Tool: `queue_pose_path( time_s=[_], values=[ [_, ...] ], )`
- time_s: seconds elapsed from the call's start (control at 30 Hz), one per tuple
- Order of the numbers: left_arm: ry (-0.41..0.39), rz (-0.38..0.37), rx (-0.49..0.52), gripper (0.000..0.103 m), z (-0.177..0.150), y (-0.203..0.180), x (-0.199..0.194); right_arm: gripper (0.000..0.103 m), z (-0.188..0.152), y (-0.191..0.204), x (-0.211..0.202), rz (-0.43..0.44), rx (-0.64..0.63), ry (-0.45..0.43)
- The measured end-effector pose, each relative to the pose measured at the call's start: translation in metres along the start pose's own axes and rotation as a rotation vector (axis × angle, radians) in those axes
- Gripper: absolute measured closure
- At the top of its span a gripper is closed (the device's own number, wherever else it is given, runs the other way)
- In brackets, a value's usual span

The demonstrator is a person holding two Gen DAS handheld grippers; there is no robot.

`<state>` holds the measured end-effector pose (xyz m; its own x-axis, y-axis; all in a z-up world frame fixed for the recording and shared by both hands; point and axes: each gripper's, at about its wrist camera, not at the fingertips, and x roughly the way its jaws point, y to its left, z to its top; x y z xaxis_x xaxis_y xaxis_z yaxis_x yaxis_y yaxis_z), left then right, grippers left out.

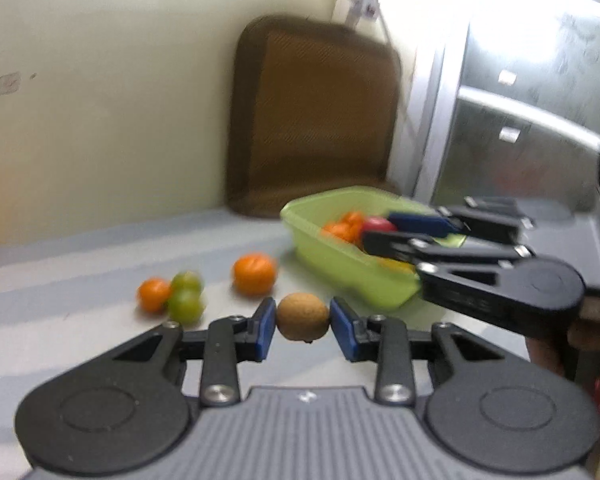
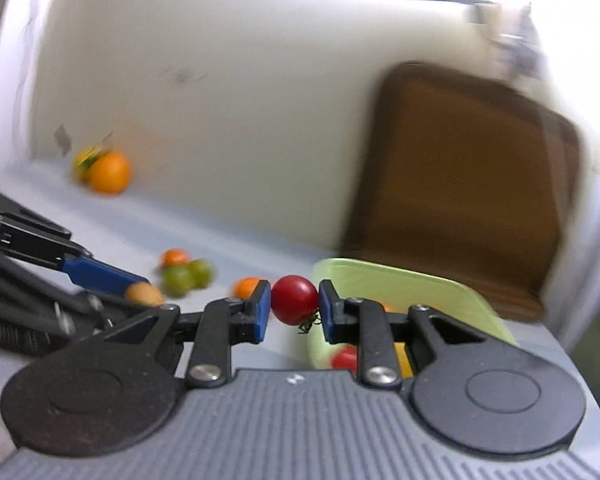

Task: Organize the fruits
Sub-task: 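Lower the kiwi into the basin with the left gripper while the right gripper releases its tomato there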

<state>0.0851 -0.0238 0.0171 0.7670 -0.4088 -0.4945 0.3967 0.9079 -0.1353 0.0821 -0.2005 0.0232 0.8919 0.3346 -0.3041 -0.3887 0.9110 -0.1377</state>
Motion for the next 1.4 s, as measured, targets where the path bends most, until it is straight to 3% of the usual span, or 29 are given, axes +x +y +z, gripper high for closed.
queue_pose_path(
  time_s=[0.17,0.3,0.53,0.7,0.87,1.03,1.2,1.4],
  values=[
    [-0.025,-0.061,-0.001,0.072,0.030,-0.020,0.030,0.075,-0.014,-0.054,-0.012,-0.108,0.096,0.011],
    [0.034,-0.112,-0.066,0.072,0.050,-0.026,0.076,0.075,-0.024,-0.077,-0.005,-0.106,0.164,0.033],
    [0.123,-0.070,-0.122,0.072,0.055,-0.028,0.124,0.074,-0.033,-0.084,0.005,-0.102,0.197,0.044],
    [0.134,-0.048,-0.098,0.067,0.055,-0.032,0.134,0.073,-0.034,-0.086,0.003,-0.104,0.222,0.032],
    [0.109,-0.057,-0.112,0.064,0.059,-0.029,0.124,0.073,-0.035,-0.087,-0.001,-0.138,0.236,0.024],
    [0.026,-0.036,-0.163,0.064,0.066,-0.006,0.086,0.073,-0.032,-0.088,-0.006,-0.160,0.239,0.013],
    [-0.044,0.056,-0.228,0.064,0.056,0.038,0.038,0.073,-0.026,-0.085,-0.018,-0.153,0.269,-0.015],
    [-0.057,0.181,-0.331,0.064,0.030,0.093,0.001,0.073,-0.012,-0.060,-0.026,-0.051,0.251,-0.042]
  ],
)
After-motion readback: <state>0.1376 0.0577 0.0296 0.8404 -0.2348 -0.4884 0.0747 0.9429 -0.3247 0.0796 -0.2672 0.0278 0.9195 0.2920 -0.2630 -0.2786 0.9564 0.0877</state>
